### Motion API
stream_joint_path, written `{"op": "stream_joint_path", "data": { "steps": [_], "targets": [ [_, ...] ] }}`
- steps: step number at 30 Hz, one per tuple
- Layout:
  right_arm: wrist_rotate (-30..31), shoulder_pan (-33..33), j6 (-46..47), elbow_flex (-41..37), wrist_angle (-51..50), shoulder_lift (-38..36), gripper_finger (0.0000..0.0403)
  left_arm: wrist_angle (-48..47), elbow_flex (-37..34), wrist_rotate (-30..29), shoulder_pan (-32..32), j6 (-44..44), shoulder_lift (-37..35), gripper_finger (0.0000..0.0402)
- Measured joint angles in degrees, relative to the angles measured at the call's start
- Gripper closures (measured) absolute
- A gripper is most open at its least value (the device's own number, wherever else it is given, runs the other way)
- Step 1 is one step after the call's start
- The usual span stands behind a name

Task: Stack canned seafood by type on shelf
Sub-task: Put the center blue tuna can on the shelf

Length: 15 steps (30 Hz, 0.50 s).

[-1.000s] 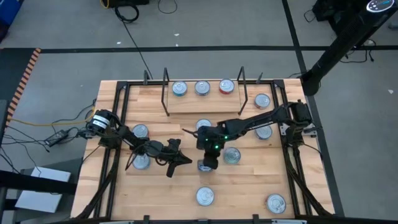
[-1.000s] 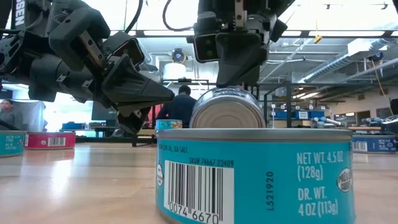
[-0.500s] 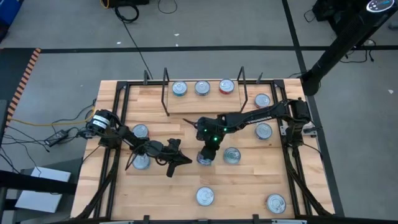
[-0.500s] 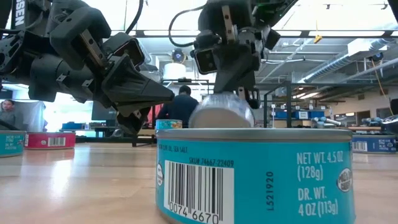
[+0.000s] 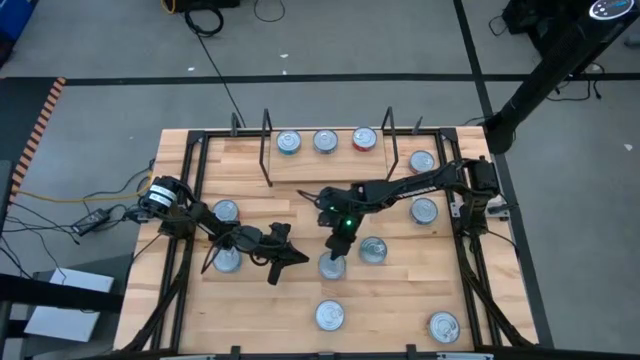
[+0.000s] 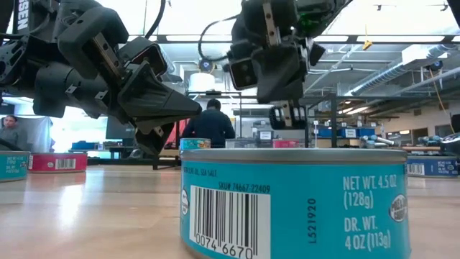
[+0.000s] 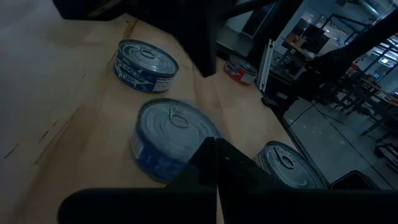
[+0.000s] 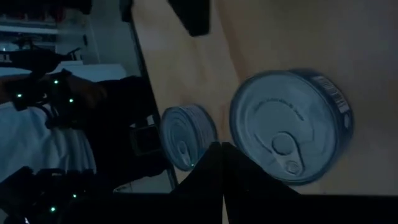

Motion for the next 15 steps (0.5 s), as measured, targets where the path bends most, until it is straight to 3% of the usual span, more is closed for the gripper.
{"op": "stream_joint_path", "data": {
  "steps": [8, 12, 15],
  "targets": [
    [0.64, -0.15, -3.65, -2.07, 1.51, -0.52, 0.0391, -0.02, 0.0, -0.01, 0.0, 0.0, 0.0, 0.0401],
    [8.53, 4.13, -13.22, -2.05, 0.82, -3.14, 0.0365, -0.06, 0.0, -0.01, 0.0, 0.0, 0.0, 0.0401],
    [18.06, 9.69, -20.48, -2.05, -0.03, -4.23, 0.0343, -0.28, 0.0, -0.2, 0.0, 0.0, 0.0, 0.0401]
  ]
}}
